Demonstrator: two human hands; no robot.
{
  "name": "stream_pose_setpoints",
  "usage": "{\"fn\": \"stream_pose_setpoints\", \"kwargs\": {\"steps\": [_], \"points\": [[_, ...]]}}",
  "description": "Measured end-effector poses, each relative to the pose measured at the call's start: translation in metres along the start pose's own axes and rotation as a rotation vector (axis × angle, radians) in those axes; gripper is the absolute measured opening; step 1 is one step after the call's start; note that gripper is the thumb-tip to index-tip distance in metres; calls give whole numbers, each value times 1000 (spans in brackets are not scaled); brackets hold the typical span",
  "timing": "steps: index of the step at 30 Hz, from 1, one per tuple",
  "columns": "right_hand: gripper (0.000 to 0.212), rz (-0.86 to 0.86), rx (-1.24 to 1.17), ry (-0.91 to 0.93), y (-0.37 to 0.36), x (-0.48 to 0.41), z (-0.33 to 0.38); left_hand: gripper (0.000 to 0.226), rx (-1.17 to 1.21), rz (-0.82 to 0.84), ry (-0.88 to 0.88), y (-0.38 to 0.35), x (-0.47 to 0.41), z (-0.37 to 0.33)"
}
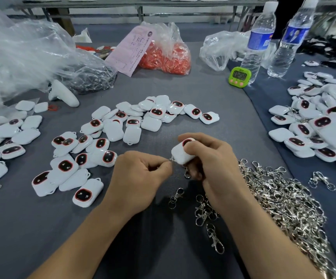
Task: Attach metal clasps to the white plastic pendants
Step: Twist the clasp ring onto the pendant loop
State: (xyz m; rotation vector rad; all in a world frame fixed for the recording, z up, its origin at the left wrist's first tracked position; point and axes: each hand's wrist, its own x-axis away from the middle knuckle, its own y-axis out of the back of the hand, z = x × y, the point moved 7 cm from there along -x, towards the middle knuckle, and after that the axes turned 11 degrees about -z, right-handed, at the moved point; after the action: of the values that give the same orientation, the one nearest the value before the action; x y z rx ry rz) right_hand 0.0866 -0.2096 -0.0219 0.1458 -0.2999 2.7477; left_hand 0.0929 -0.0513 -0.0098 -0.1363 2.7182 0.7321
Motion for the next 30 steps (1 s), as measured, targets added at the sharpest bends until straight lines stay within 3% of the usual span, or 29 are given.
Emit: {"fn": "stream_pose_setpoints", "kwargs": {"steps": [4, 6, 12, 16, 19, 21, 24, 27, 30], "points": [[24, -33, 356, 429, -10, 21, 17, 29, -345, 69, -273, -2, 3, -13], [24, 2, 506, 535, -23, 32, 15, 36, -466, 40, -438, -1, 5, -21], [20, -61, 601, 564, -18, 25, 16, 23, -576, 87, -530, -8, 11, -25], [24, -2, 691, 625, -23, 30, 16, 32, -611, 91, -568, -10, 9, -27], [17, -39, 466, 409, -15, 15, 10, 31, -522, 7, -367, -4, 6, -14], [17, -89, 201, 148, -5, 3, 3, 27, -285, -27, -139, 0, 1, -2], [21, -60, -112, -195, -3, -2, -10, 14, 92, -85, 14, 2, -5, 1], [22, -21, -241, -304, -8, 1, -16, 24, 265, -31, 108, -4, -5, 2], [20, -47, -212, -235, -9, 1, -15, 25, 302, -57, 164, -3, -5, 4]]}}
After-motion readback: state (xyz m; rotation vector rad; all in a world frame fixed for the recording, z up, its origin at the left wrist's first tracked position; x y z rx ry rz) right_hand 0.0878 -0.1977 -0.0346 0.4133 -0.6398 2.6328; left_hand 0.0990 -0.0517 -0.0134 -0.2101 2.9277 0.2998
